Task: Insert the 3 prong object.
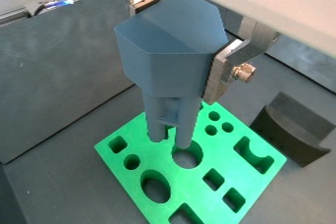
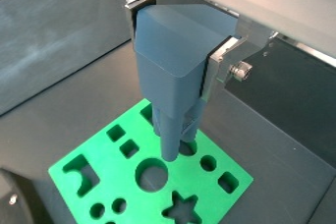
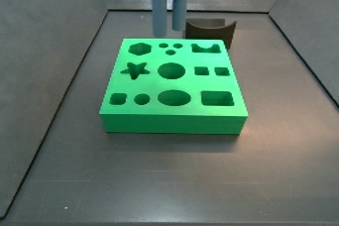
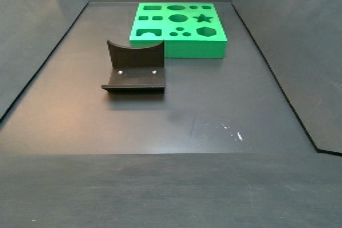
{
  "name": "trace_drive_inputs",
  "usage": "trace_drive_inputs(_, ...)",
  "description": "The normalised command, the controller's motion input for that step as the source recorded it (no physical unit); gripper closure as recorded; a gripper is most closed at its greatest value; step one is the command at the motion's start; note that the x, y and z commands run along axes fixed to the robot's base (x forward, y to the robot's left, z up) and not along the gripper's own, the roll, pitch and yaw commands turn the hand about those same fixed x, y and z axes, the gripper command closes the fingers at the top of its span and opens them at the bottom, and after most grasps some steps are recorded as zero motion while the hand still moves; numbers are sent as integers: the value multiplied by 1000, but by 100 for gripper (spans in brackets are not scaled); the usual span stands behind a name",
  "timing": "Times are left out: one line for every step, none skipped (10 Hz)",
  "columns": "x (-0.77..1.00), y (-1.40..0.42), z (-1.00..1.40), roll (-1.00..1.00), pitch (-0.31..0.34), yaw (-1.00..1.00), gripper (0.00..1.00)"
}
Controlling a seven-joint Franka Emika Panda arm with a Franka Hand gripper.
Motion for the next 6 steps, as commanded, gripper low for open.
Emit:
trace_drive_inputs(0,409,-600,0,-87,757,100)
trace_drive_inputs(0,414,-569,0,-76,763,100)
trace_drive_inputs(0,440,-517,0,-56,734,100)
trace_drive_inputs(0,486,-497,0,-54,651,100)
trace_drive_inputs(97,509,-386,0,-47,534,100)
trace_drive_inputs(137,580,-283,-16,-11,417,100)
